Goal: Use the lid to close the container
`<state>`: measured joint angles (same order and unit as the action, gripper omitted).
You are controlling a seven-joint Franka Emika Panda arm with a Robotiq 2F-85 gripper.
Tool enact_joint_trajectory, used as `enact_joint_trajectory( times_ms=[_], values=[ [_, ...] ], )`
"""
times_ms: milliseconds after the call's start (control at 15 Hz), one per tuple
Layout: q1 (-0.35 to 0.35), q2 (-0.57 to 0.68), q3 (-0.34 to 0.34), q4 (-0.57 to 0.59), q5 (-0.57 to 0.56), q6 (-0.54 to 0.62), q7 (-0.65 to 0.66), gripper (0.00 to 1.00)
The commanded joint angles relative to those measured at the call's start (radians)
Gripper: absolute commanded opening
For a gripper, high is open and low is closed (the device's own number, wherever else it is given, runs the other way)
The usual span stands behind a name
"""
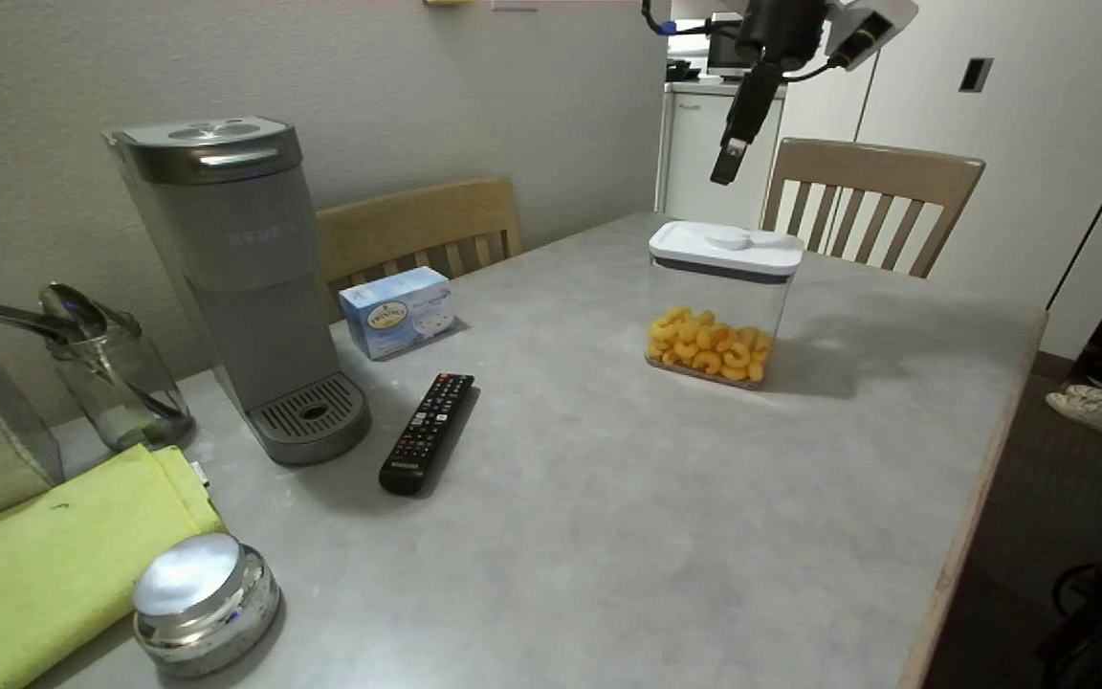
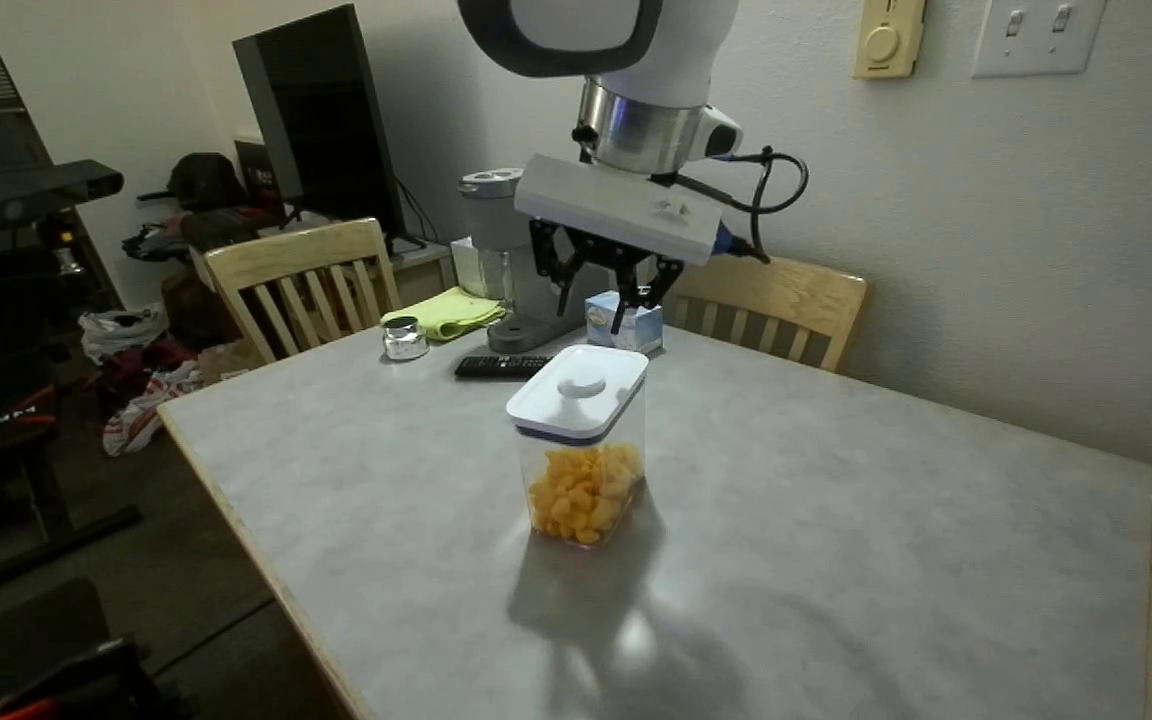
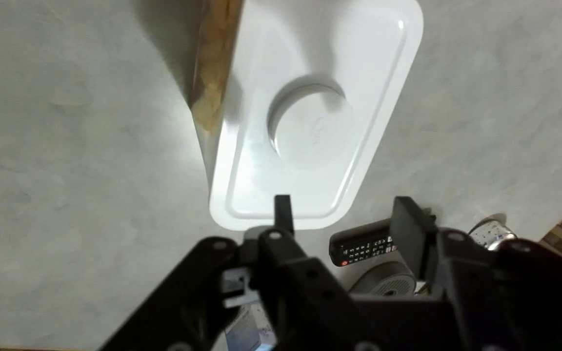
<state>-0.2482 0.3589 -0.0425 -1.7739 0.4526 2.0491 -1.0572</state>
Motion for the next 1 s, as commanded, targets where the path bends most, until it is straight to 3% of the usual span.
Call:
enact_joint_trajectory(
  times_ms=[0, 200, 933],
  values=[
    [-0.022, 0.046, -0.002, 0.078, -0.041, -0.068, -0.027, 0.25],
    [-0.027, 0.067, -0.007, 0.100, -0.084, -0.083, -0.021, 0.02],
    [-0.040, 0.102, 0.012, 0.146, -0.106, -0.207, -0.048, 0.00]
  ],
)
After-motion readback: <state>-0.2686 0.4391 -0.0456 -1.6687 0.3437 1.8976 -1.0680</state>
